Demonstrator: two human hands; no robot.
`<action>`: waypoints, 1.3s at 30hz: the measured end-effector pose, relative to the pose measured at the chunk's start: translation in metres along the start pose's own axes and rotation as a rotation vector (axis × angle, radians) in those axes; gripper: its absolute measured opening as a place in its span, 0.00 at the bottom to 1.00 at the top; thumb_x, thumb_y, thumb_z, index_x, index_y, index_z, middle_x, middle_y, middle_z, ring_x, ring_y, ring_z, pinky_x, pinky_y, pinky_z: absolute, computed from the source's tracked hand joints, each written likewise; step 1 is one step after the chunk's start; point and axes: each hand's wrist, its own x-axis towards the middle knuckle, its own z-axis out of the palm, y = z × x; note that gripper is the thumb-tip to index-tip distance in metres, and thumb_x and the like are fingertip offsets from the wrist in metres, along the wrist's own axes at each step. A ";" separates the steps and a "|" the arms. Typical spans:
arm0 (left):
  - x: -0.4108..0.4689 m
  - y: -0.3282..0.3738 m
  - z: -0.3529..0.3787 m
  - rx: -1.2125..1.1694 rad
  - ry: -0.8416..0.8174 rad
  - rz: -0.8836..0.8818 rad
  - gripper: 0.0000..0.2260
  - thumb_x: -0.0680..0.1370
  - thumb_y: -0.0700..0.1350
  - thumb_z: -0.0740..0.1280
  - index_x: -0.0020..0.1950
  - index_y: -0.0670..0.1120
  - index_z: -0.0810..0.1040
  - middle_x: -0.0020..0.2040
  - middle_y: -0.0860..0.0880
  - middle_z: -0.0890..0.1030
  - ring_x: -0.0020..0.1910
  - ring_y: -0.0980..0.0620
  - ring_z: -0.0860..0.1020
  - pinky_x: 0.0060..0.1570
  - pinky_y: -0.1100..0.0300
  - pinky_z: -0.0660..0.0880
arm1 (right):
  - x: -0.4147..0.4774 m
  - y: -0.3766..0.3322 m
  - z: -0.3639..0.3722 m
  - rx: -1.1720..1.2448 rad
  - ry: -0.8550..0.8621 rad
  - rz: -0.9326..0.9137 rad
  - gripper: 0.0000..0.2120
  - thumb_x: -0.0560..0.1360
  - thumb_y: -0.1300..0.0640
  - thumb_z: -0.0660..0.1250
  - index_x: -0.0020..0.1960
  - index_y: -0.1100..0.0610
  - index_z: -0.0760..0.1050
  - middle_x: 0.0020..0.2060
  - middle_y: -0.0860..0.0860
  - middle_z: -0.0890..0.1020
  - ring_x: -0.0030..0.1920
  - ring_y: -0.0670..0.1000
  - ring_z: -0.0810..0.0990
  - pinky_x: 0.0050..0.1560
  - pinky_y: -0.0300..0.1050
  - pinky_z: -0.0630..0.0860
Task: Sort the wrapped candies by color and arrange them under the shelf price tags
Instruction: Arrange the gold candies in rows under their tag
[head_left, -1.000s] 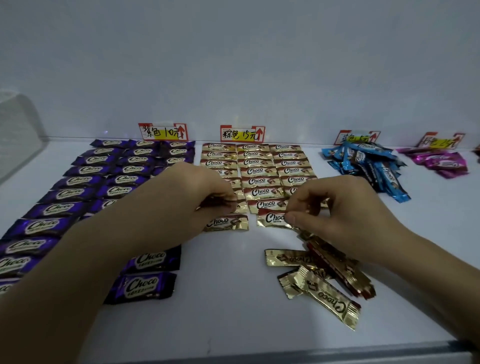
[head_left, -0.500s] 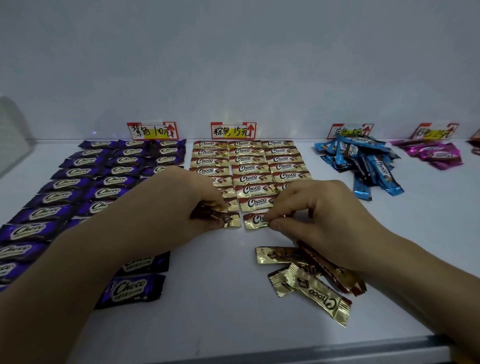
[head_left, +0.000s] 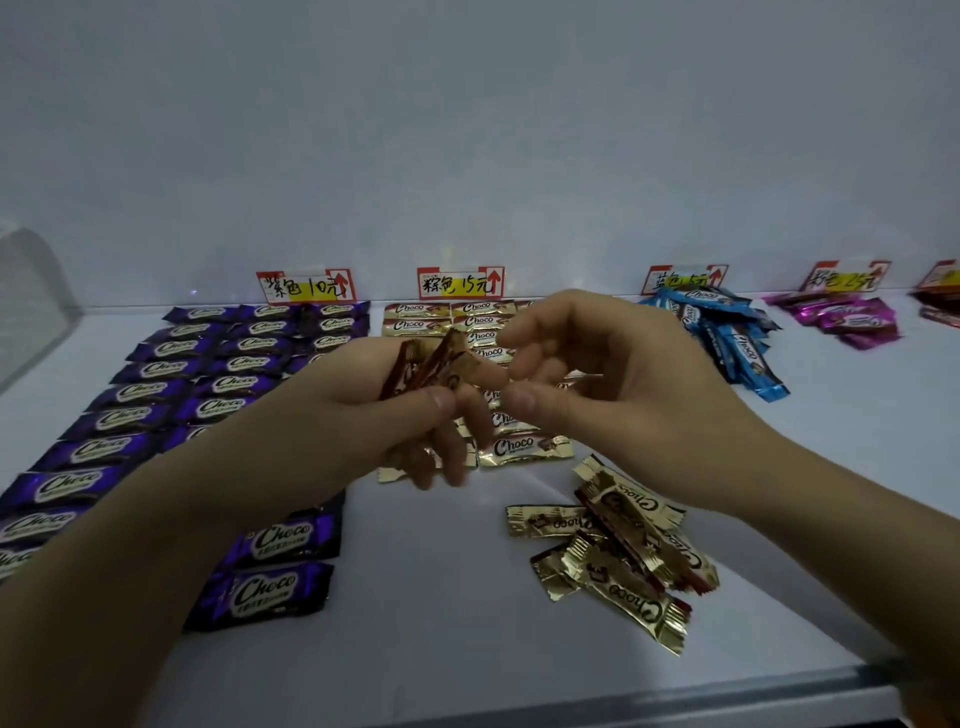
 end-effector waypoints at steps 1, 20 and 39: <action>0.000 0.001 0.001 -0.032 -0.020 -0.007 0.11 0.80 0.46 0.69 0.60 0.43 0.80 0.48 0.43 0.85 0.46 0.48 0.85 0.44 0.53 0.82 | 0.003 -0.002 0.001 0.001 0.021 0.002 0.14 0.73 0.54 0.77 0.57 0.51 0.80 0.45 0.48 0.83 0.43 0.53 0.83 0.44 0.61 0.82; 0.005 0.003 0.010 0.421 0.258 0.216 0.09 0.79 0.57 0.60 0.48 0.54 0.75 0.37 0.59 0.79 0.33 0.57 0.75 0.32 0.64 0.70 | -0.033 0.019 -0.062 -0.335 0.246 0.043 0.09 0.74 0.67 0.72 0.47 0.54 0.84 0.42 0.47 0.85 0.45 0.48 0.83 0.43 0.41 0.80; 0.002 0.005 0.019 0.611 0.131 0.272 0.16 0.80 0.62 0.59 0.47 0.54 0.81 0.36 0.56 0.81 0.37 0.55 0.77 0.36 0.59 0.73 | -0.060 0.061 -0.057 -0.634 0.035 0.041 0.08 0.74 0.57 0.75 0.50 0.47 0.85 0.46 0.40 0.83 0.48 0.41 0.80 0.44 0.26 0.70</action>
